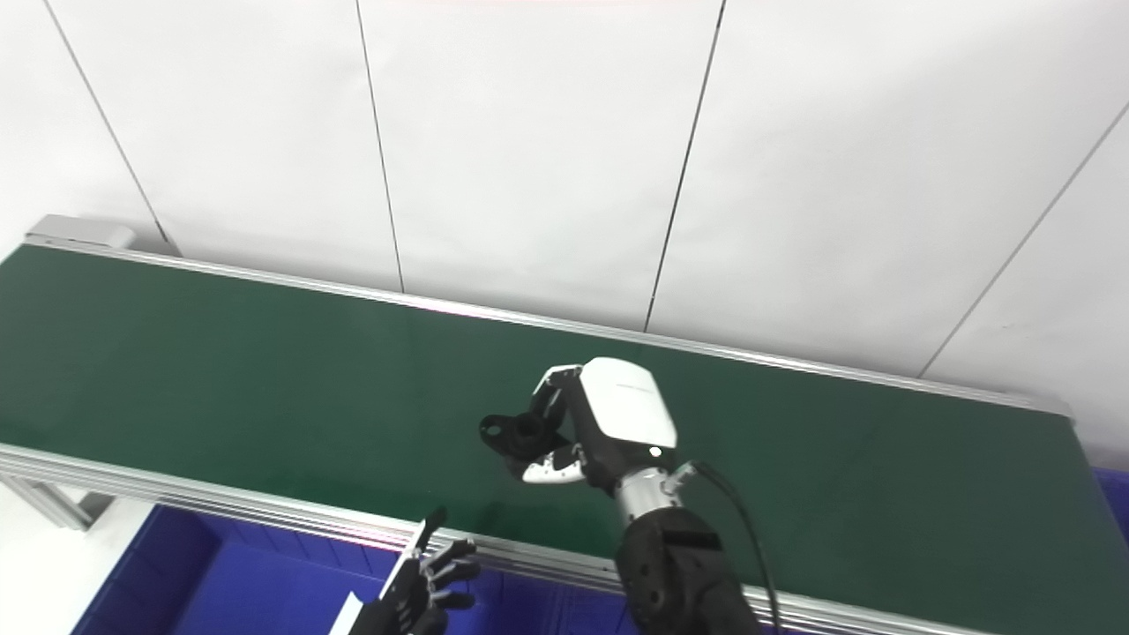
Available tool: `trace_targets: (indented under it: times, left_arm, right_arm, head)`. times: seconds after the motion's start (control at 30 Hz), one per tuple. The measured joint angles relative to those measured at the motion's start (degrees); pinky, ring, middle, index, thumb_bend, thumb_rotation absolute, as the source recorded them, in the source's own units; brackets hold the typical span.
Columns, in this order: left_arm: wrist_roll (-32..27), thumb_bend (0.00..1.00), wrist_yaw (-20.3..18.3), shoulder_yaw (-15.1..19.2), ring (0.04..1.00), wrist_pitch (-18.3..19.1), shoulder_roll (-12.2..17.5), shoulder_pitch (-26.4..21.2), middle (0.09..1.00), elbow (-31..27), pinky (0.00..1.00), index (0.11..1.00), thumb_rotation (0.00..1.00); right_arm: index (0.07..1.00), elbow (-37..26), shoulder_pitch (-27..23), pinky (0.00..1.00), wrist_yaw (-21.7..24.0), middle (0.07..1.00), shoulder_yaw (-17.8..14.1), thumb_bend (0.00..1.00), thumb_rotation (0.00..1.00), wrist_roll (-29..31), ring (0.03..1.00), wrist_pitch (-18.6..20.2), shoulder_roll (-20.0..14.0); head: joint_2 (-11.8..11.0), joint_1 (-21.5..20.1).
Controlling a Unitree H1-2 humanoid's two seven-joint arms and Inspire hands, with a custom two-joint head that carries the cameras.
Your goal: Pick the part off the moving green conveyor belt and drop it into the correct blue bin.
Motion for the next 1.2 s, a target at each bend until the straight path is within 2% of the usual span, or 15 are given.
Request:
trace_targets:
  times: [0.1, 0.23, 0.3, 0.37, 0.4, 0.43, 0.53, 0.7, 0.9, 1.0, 1.2]
  left_arm:
    - [-1.15, 0.60, -0.44, -0.01, 0.841, 1.01, 0.01, -0.13, 0.894, -1.39, 0.76, 1.000, 0.96]
    - [-2.50, 0.59, -1.49, 0.47, 0.852, 1.66, 0.89, -0.10, 0.901, -2.28, 0.78, 1.000, 0.97]
    - [-3.37, 0.59, -1.97, 0.94, 0.857, 2.24, 1.76, -0.05, 0.906, -2.68, 0.79, 1.000, 0.97]
    - [-4.18, 0.61, -2.39, 1.51, 0.868, 3.39, 2.56, 0.02, 0.916, -4.06, 0.81, 1.000, 0.97]
    - [-5.01, 0.62, -2.61, 1.68, 0.871, 3.92, 2.95, 0.03, 0.919, -4.85, 0.81, 1.000, 0.96]
    - [-5.85, 0.62, -3.02, 1.86, 0.882, 4.81, 3.51, 0.02, 0.933, -5.89, 0.83, 1.000, 0.97]
    - [-8.22, 0.63, -4.74, 2.74, 0.908, 7.17, 5.31, -0.30, 0.966, -8.64, 0.88, 1.000, 0.99]
    - [-13.27, 0.63, -7.00, 5.88, 0.922, 12.39, 8.77, -1.44, 0.971, -12.34, 0.90, 1.000, 0.98]
    - [-17.80, 0.63, -7.90, 7.70, 0.928, 16.07, 9.65, -3.07, 0.968, -14.27, 0.91, 1.000, 0.95]
    - [-18.03, 0.64, -8.02, 7.69, 0.927, 17.31, 9.63, -3.47, 0.972, -14.30, 0.90, 1.000, 0.95]
    - [-17.98, 0.60, -8.11, 7.62, 0.922, 18.29, 9.58, -3.32, 0.972, -15.12, 0.89, 1.000, 0.96]
  right_arm:
    - [0.483, -4.29, 3.06, 0.15, 3.03, 0.470, -0.06, 0.53, 0.00, -2.79, 0.220, 0.48, -1.79]
    - [0.483, -6.71, 8.33, 0.13, 5.54, 0.470, -0.21, 0.53, 0.00, -5.21, 0.205, 0.48, -3.02]
    - [0.483, -9.33, 11.83, 0.13, 6.60, 0.470, -0.17, 0.53, 0.00, -7.47, 0.201, 0.46, -3.82]
    - [0.483, -11.29, 14.45, 0.13, 7.98, 0.470, -0.12, 0.53, 0.00, -9.81, 0.199, 0.44, -4.18]
    - [0.483, -12.09, 15.58, 0.13, 8.94, 0.470, -0.11, 0.53, 0.00, -10.89, 0.199, 0.45, -4.21]
    - [0.483, -12.77, 16.63, 0.13, 10.11, 0.469, -0.10, 0.53, 0.00, -12.15, 0.196, 0.45, -4.14]
    - [0.482, -15.01, 19.24, 0.12, 12.47, 0.469, -0.13, 0.53, 0.00, -15.94, 0.190, 0.44, -3.27]
    - [0.482, -21.26, 23.02, 0.17, 18.60, 0.470, -1.90, 0.53, 0.00, -21.83, 0.234, 0.40, -0.46]
    - [0.482, -25.08, 26.08, 0.15, 28.11, 0.471, -6.72, 0.53, 0.00, -26.84, 0.224, 0.00, 2.10]
    - [0.483, -25.43, 26.78, 0.14, 29.42, 0.470, -8.42, 0.53, 0.00, -27.74, 0.207, -0.92, 2.55]
    - [0.485, -24.49, 28.60, 0.16, 31.75, 0.471, -9.77, 0.53, 0.00, -29.47, 0.230, -1.58, 3.51]
  head:
    - [0.97, -2.37]
    - [2.63, -5.45]
    - [2.64, -5.46]
    - [3.78, -7.66]
    - [5.09, -9.83]
    - [5.10, -9.86]
    - [9.40, -17.57]
    - [11.69, -22.41]
    - [12.31, -23.13]
    - [12.49, -23.04]
    - [12.66, -22.08]
